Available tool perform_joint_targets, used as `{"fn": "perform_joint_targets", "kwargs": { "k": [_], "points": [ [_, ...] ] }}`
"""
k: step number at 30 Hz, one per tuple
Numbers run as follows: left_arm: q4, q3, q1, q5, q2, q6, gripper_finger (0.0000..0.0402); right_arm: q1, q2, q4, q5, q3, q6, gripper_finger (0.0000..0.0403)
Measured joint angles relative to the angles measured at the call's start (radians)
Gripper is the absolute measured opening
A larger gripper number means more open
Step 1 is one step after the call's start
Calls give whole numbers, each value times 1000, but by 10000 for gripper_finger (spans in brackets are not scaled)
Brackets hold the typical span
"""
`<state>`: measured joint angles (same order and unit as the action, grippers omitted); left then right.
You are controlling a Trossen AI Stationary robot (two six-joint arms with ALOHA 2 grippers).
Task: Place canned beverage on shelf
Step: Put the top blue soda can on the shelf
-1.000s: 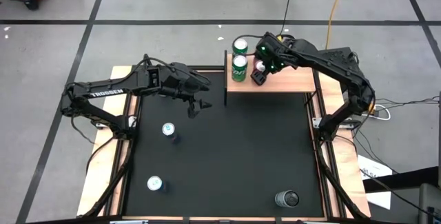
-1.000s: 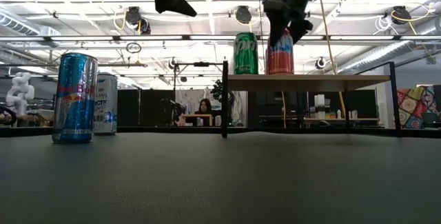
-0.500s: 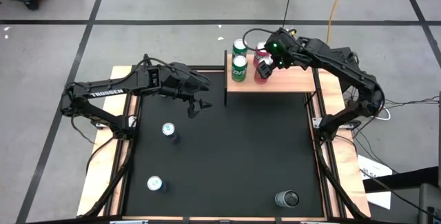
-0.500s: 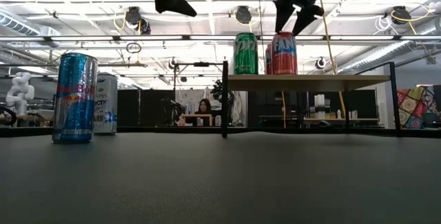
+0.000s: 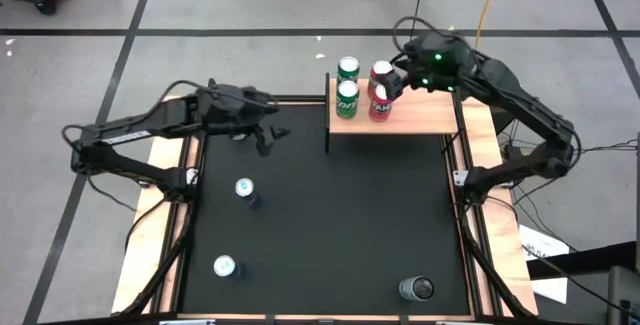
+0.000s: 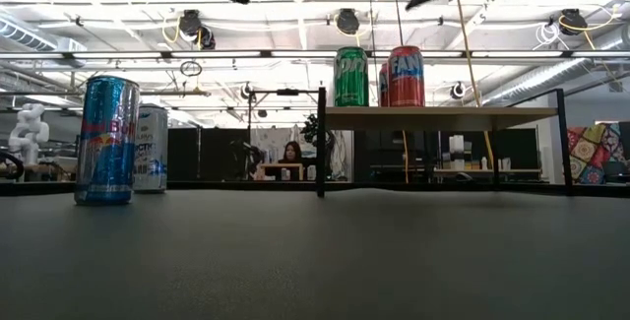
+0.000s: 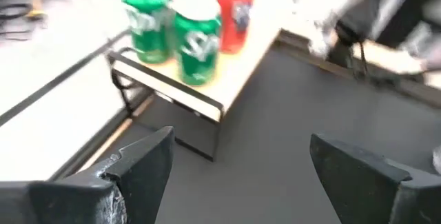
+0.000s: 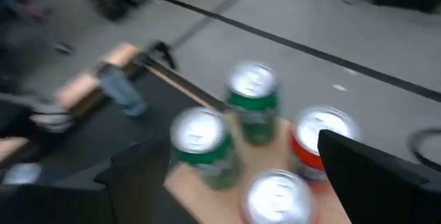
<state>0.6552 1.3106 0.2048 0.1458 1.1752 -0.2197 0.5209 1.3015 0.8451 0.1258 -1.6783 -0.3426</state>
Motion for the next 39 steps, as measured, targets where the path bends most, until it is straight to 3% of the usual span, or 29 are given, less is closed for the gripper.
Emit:
{"fn": "perform_joint_targets", "kwargs": {
  "k": [6, 12, 18, 22, 27, 33, 39],
  "points": [
    [-41, -101, -119, 112, -112, -102, 337, -168, -14, -39, -19, 0, -10, 352],
    [-124, -285, -269, 252, -202, -249, 337, -375, 29, -74, 83, 0, -37, 352],
    [-74, -304, -399, 328, -204, -326, 330, -526, 71, -78, 140, 0, -78, 352],
    [102, -304, -455, 351, -205, -441, 310, -595, 96, -76, 150, 1, -108, 352],
    [309, -304, -524, 379, -205, -588, 298, -659, 106, -62, 244, 1, -122, 352],
    [353, -319, -598, 435, -206, -666, 297, -702, 103, -87, 298, 39, -147, 352],
    [319, -498, -665, 442, -243, -769, 297, -728, 98, -190, 293, 193, -218, 352]
  ]
}}
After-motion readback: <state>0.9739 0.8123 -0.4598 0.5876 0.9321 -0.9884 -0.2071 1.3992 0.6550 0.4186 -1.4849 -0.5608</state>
